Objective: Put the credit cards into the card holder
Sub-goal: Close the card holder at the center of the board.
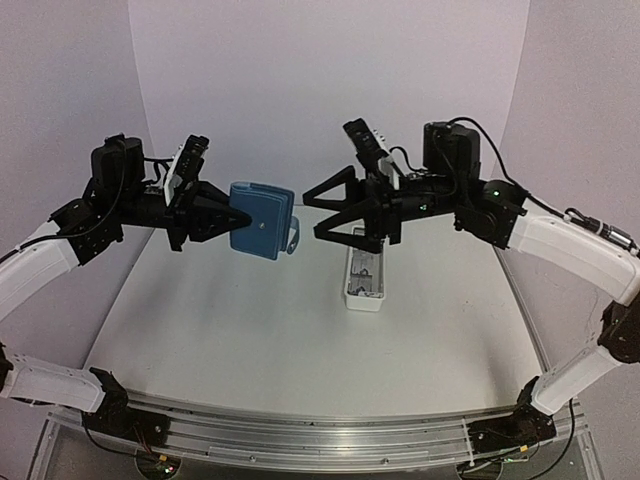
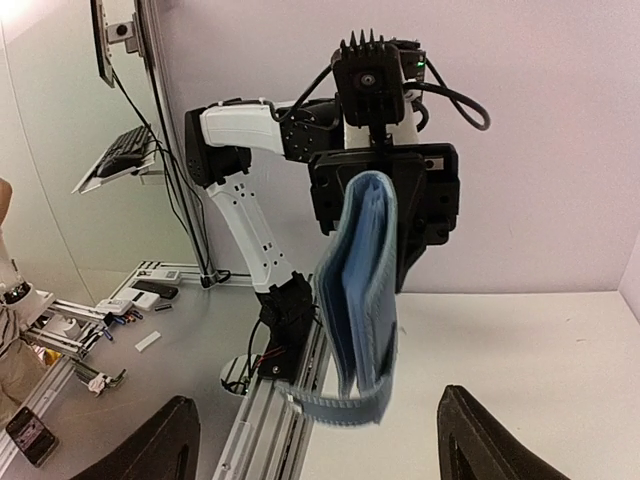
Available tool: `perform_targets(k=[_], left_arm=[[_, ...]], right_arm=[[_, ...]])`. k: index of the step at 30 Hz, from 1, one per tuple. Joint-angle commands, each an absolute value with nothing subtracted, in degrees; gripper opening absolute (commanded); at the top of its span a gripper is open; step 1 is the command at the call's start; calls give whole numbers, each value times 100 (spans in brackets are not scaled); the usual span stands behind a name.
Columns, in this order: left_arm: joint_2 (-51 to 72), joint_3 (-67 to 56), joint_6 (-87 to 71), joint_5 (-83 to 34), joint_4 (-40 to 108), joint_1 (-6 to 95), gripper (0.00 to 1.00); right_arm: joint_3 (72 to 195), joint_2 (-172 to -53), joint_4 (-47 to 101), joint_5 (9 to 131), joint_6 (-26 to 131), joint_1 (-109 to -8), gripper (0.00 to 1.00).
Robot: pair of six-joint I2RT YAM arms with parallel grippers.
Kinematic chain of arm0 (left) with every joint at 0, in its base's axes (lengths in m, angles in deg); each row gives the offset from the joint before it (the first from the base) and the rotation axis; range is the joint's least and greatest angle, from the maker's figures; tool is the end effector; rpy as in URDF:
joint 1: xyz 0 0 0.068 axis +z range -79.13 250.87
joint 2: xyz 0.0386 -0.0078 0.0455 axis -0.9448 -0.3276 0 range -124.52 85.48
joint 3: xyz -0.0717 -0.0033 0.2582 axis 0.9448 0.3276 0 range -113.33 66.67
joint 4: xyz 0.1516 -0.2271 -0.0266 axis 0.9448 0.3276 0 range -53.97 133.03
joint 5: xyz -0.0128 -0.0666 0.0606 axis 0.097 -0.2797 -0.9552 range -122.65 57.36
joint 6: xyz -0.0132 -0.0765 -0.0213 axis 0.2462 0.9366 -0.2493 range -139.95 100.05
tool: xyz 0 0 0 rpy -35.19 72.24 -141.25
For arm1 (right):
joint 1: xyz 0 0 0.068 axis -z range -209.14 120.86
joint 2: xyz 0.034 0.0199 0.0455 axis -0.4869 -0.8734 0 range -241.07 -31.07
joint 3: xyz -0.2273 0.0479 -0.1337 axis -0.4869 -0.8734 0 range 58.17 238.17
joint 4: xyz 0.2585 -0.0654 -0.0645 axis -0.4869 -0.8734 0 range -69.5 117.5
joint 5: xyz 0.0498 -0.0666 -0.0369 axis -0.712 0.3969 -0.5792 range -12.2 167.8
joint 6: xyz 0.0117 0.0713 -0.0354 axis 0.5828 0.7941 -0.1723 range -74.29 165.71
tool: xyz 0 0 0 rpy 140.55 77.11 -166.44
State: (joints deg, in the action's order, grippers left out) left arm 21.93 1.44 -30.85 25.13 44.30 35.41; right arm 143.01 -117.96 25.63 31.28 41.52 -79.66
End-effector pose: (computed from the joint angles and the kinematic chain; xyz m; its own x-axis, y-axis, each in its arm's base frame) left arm 0.1873 -0.2057 0.4003 0.0961 0.0553 -0.9938 0.9936 -0.0650 0.0925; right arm 0.2079 0.3317 0.4145 0.0291 -0.0438 -0.9986 -0.9919 -0.1249 -0.0234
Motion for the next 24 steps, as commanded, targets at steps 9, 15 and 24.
perform_targets(k=[9, 15, 24], left_arm=[[2337, -13, -1305, 1564, 2963, 3537, 0], [2261, -103, -921, 1728, 2794, 3536, 0], [2190, -127, -826, 1750, 2632, 3536, 0]], right_arm=[[13060, -11430, 4368, 4692, 4885, -8406, 83], [12520, -11635, 6319, 5300, 5631, -8554, 98], [12645, -12035, 7394, 6170, 6102, -8801, 84]])
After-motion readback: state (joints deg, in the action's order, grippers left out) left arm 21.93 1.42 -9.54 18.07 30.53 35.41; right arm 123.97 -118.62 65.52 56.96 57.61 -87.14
